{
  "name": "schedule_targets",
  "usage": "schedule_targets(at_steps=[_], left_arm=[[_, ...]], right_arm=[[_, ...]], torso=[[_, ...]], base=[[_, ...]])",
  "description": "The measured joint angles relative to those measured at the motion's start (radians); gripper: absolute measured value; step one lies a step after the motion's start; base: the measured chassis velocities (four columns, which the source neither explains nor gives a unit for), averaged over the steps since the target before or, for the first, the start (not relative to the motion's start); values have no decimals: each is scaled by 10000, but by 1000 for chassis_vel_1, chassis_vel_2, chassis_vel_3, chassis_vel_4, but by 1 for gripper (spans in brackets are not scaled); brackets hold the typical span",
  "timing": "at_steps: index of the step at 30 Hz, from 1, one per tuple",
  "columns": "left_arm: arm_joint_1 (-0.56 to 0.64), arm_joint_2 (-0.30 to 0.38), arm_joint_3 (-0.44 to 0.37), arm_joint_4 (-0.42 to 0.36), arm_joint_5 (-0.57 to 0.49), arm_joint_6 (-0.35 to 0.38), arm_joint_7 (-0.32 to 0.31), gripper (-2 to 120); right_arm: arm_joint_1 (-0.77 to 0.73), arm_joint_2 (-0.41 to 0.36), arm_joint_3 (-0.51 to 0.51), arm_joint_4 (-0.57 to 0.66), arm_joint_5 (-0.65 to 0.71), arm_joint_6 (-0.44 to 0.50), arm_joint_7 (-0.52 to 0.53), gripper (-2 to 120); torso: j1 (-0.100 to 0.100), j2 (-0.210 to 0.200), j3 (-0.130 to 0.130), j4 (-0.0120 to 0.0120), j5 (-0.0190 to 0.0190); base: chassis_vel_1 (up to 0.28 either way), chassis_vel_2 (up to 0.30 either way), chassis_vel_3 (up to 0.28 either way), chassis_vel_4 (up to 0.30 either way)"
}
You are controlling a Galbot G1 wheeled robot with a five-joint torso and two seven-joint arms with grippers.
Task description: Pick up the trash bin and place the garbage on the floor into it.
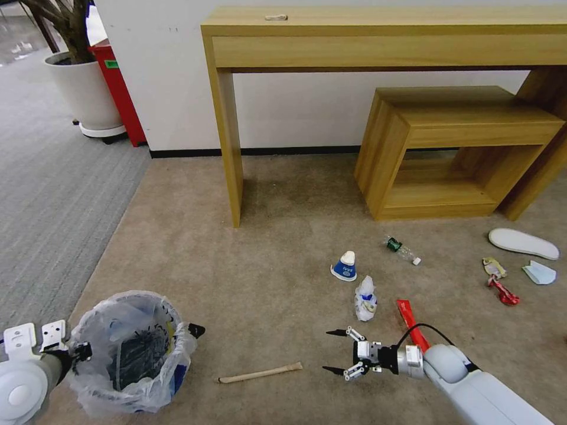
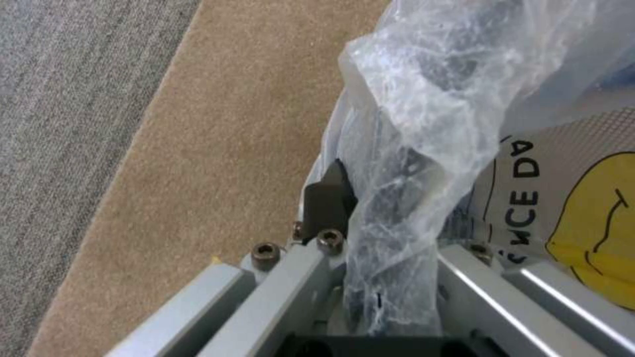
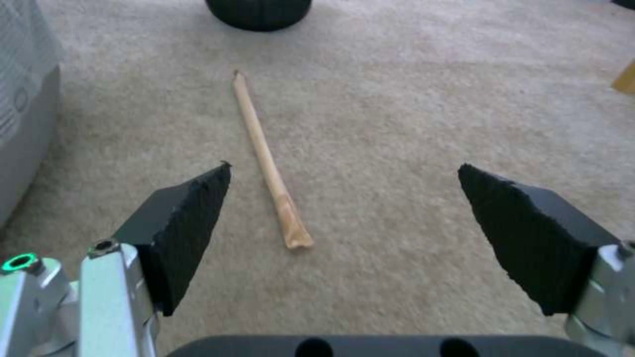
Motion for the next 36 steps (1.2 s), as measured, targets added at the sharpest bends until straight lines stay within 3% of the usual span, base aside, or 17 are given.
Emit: schedule_targets(at_steps=[36], left_arm=[[-69, -139, 10, 126, 68, 0, 58, 0]], right_arm=[[490, 1676, -1711, -1324, -65, 207, 198, 82]], torso=[[-1, 0, -1, 0, 1]], base=[[0, 0, 0, 0]])
